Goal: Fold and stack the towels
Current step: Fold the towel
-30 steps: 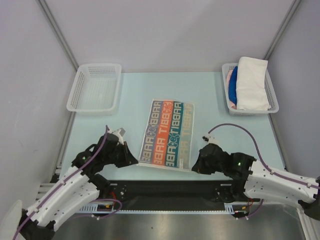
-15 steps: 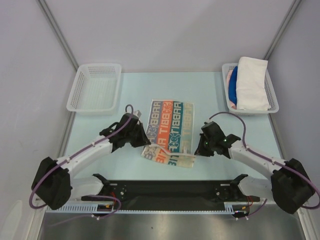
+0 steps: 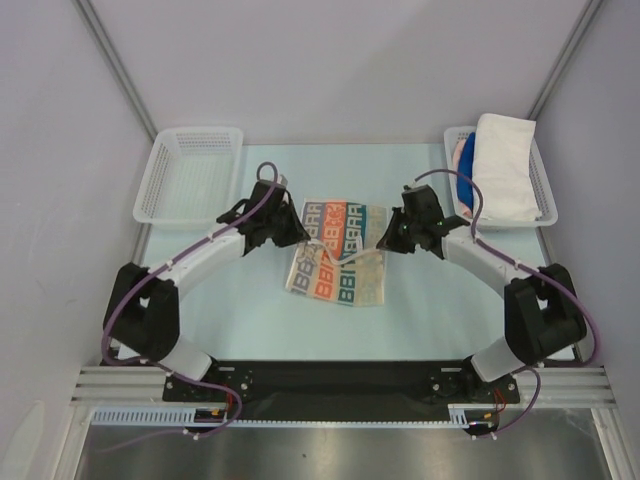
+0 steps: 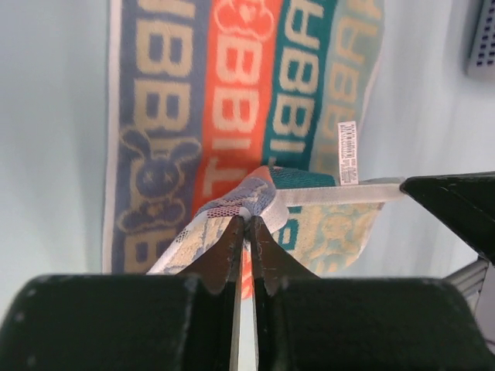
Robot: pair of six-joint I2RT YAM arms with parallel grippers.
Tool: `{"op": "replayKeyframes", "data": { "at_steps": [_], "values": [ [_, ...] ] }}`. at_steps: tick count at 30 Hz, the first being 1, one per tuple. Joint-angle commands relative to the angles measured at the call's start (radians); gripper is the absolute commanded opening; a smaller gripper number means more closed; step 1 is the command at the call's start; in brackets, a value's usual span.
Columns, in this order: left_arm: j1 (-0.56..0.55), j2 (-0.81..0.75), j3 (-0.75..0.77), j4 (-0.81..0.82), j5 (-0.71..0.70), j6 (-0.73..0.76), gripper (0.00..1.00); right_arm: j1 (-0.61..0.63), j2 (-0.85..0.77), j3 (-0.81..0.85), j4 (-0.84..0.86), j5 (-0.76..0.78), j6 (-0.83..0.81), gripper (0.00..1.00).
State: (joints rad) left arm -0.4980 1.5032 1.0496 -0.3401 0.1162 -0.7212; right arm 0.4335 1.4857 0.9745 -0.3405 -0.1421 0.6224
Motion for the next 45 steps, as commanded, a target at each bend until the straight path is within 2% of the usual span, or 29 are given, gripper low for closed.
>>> {"op": "replayKeyframes", "data": {
  "at_steps": [1, 12, 33, 45],
  "values": [
    [0.050, 0.073, 0.111, 0.023, 0.020, 0.037, 0.08, -0.047, 0.089, 0.096, 0.040, -0.030, -0.029, 0.00],
    [0.133, 0.328, 0.297, 0.059, 0.106, 0.017, 0.08, -0.111, 0.326, 0.340, 0.031, -0.054, -0.043, 0.00],
    [0.205, 0.531, 0.515, 0.072, 0.184, -0.009, 0.10, -0.208, 0.504, 0.553, 0.011, -0.077, -0.035, 0.00],
    [0.234, 0.569, 0.584, 0.076, 0.218, -0.021, 0.10, -0.226, 0.558, 0.628, 0.006, -0.097, -0.026, 0.00]
  ]
}}
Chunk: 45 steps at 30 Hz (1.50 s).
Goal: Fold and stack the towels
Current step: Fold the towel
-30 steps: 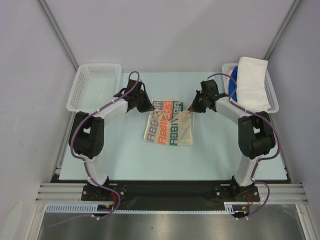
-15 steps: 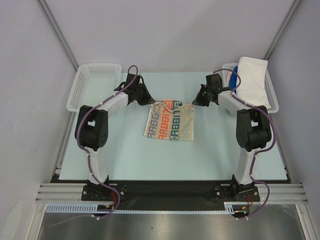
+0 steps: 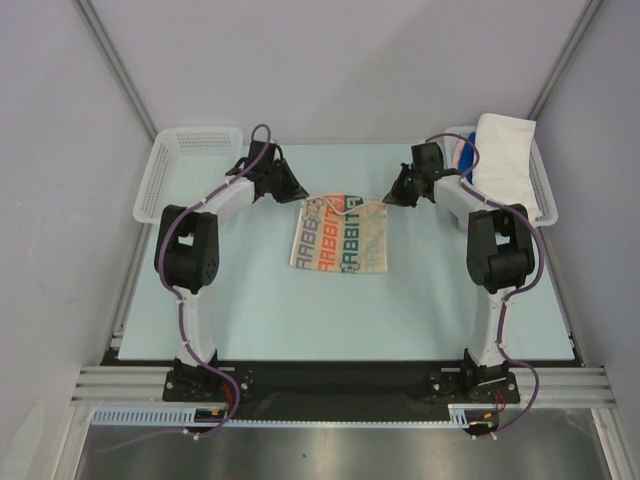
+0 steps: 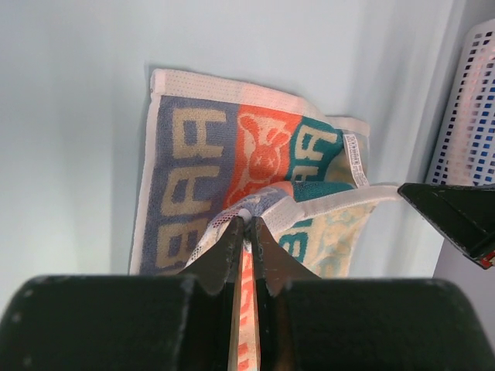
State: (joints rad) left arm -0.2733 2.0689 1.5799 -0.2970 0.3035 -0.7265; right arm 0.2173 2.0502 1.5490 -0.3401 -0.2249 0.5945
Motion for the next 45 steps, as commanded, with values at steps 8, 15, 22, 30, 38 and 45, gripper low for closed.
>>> {"op": "replayKeyframes", "data": {
  "at_steps": [8, 15, 22, 30, 38, 45],
  "values": [
    [0.016, -0.001, 0.069, 0.042, 0.045, -0.019, 0.11, -0.026, -0.018, 0.079, 0.003, -0.019, 0.001, 0.00],
    [0.026, 0.026, 0.107, 0.047, 0.057, -0.033, 0.11, -0.033, 0.014, 0.135, -0.008, -0.022, -0.002, 0.00],
    [0.034, 0.080, 0.167, 0.048, 0.059, -0.045, 0.11, -0.039, 0.080, 0.215, -0.008, -0.028, -0.001, 0.00],
    [0.040, 0.166, 0.230, 0.068, 0.040, -0.040, 0.47, -0.042, 0.171, 0.290, 0.001, -0.021, -0.019, 0.42],
    [0.054, 0.074, 0.189, 0.078, -0.059, 0.036, 0.82, -0.050, 0.131, 0.307, -0.028, 0.053, -0.051, 0.78],
    [0.034, -0.166, -0.098, 0.064, -0.199, 0.029, 0.79, -0.010, -0.096, 0.004, -0.002, 0.104, -0.053, 0.72]
  ]
}}
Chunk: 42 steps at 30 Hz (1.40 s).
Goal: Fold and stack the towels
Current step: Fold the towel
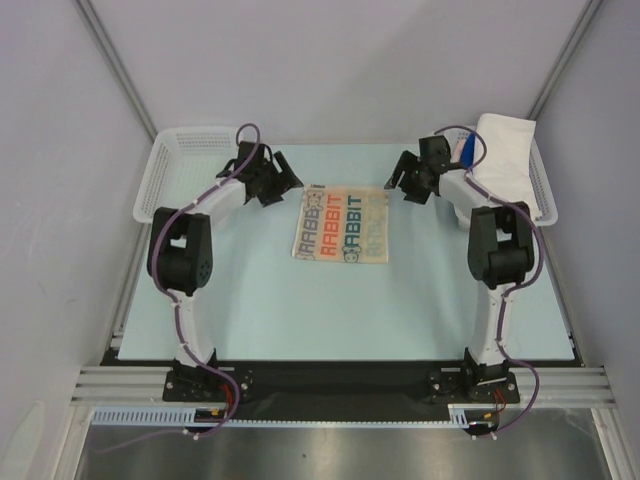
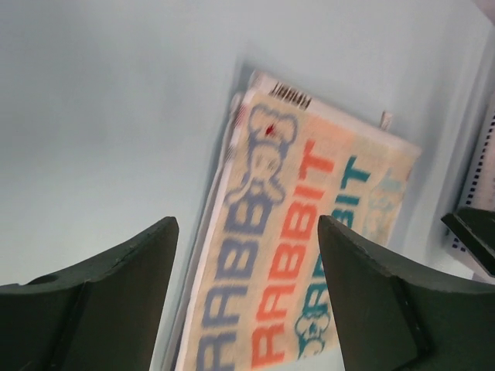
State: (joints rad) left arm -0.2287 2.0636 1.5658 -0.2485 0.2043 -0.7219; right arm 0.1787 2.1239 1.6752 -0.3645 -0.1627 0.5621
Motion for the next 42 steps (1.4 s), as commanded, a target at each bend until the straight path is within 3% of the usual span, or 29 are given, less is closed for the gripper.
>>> {"op": "replayKeyframes", "data": {
  "at_steps": [1, 6, 10, 16, 31, 42],
  "values": [
    [-0.018, -0.190, -0.158, 0.009, -0.117, 0.024, 0.78, 0.039, -0.200, -0.164, 0.024, 0.051, -0.027, 0.72],
    [-0.087, -0.402, -0.451, 0.024, -0.201, 0.000, 0.75, 0.068, -0.425, -0.475, 0.053, 0.058, -0.034, 0.71],
    [-0.118, -0.511, -0.614, 0.052, -0.203, -0.030, 0.73, 0.106, -0.531, -0.629, 0.078, 0.048, -0.036, 0.69],
    [-0.147, -0.551, -0.733, 0.095, -0.163, 0.012, 0.68, 0.160, -0.608, -0.773, 0.127, 0.061, -0.015, 0.67],
    [-0.170, -0.488, -0.764, 0.221, -0.171, 0.006, 0.72, 0.226, -0.539, -0.807, 0.205, 0.109, 0.019, 0.63],
    [-0.170, -0.379, -0.731, 0.242, -0.195, -0.019, 0.59, 0.245, -0.499, -0.810, 0.214, 0.146, 0.039, 0.59]
  ]
}}
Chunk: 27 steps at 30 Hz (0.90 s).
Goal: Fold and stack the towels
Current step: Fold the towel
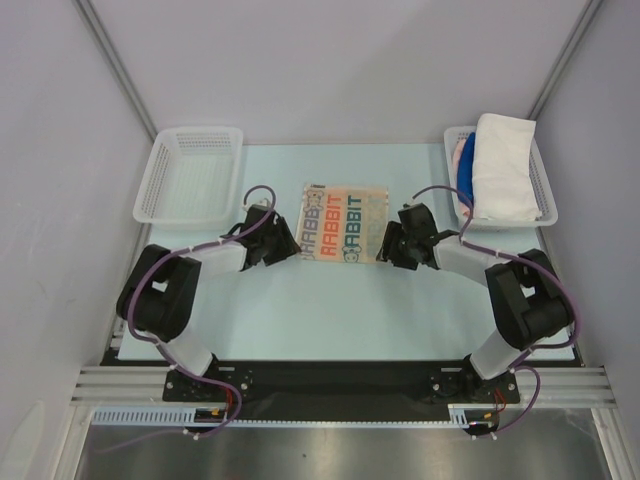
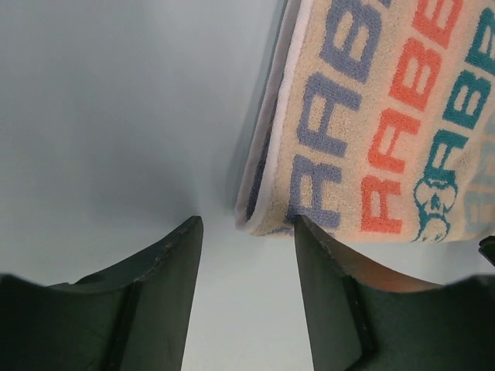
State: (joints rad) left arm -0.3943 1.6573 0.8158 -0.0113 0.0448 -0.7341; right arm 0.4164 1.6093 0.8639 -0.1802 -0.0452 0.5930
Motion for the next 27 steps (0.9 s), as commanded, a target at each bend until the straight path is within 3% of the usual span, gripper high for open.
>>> {"op": "replayKeyframes", "data": {
  "at_steps": [1, 10, 15, 24, 27],
  "values": [
    [-0.005, 0.030, 0.017, 0.008, -0.036, -0.008, 0.57, 0.007, 0.023, 0.003, 0.031, 0.028, 0.008, 0.58],
    [-0.005, 0.070, 0.017, 0.007, -0.019, 0.001, 0.37, 0.005, 0.064, -0.009, 0.061, 0.037, 0.025, 0.51],
    [-0.005, 0.087, 0.025, -0.001, -0.017, 0.013, 0.29, 0.004, 0.077, -0.017, 0.064, 0.045, 0.019, 0.42],
    [-0.005, 0.096, 0.028, -0.001, -0.010, 0.024, 0.01, -0.017, 0.066, -0.058, 0.077, 0.045, 0.007, 0.20],
    [-0.005, 0.087, 0.017, 0.008, 0.004, 0.030, 0.00, -0.028, 0.049, -0.075, 0.085, 0.045, -0.002, 0.16]
  ]
}}
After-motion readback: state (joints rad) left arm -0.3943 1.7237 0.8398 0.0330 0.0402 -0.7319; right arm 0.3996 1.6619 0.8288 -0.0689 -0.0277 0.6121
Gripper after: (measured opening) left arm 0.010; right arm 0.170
